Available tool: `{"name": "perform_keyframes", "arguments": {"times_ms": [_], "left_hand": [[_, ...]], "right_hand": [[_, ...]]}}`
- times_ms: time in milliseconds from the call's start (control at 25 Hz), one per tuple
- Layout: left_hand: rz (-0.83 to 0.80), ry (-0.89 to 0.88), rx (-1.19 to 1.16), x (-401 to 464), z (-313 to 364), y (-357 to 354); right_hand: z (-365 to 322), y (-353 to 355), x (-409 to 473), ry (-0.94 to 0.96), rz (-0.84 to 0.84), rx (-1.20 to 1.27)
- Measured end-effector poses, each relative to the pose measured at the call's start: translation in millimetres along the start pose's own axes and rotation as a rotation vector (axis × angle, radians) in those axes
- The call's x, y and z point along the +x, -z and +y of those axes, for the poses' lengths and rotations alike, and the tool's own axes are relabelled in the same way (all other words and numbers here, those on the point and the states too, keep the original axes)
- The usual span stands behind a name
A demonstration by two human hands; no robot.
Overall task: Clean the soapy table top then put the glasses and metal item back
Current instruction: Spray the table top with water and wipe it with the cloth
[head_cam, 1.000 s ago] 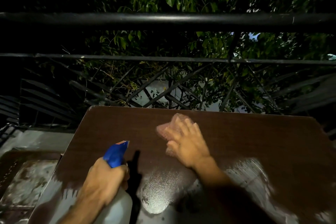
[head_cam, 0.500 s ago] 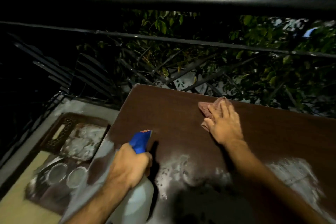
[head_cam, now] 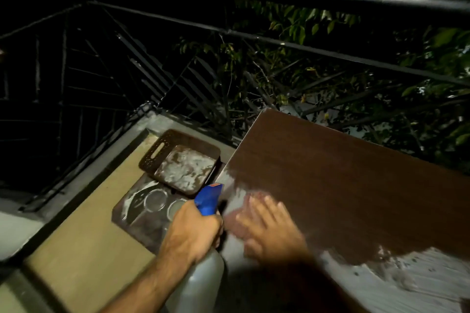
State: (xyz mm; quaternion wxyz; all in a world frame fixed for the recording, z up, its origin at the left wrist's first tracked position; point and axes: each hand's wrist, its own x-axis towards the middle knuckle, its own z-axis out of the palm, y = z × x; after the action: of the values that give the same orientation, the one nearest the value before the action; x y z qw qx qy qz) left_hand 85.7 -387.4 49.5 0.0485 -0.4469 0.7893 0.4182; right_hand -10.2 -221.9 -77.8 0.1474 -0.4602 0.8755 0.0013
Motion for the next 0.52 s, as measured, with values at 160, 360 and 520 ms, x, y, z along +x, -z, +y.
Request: {"name": "perform_keyframes", "arguments": {"times_ms": [160,360,520], "left_hand": [[0.019,0.029,-0.019,5,-25,18],[0.020,0.090,0.006,0,-46,30],[0.003,0.108,-0.047,-5,-54,42]], "right_hand": [[31,26,77,-0.242,0.108,0.083],[5,28,107,-0.270,0.078,0.075],[-78,-26,55,0.102,0.106,0.000]]}}
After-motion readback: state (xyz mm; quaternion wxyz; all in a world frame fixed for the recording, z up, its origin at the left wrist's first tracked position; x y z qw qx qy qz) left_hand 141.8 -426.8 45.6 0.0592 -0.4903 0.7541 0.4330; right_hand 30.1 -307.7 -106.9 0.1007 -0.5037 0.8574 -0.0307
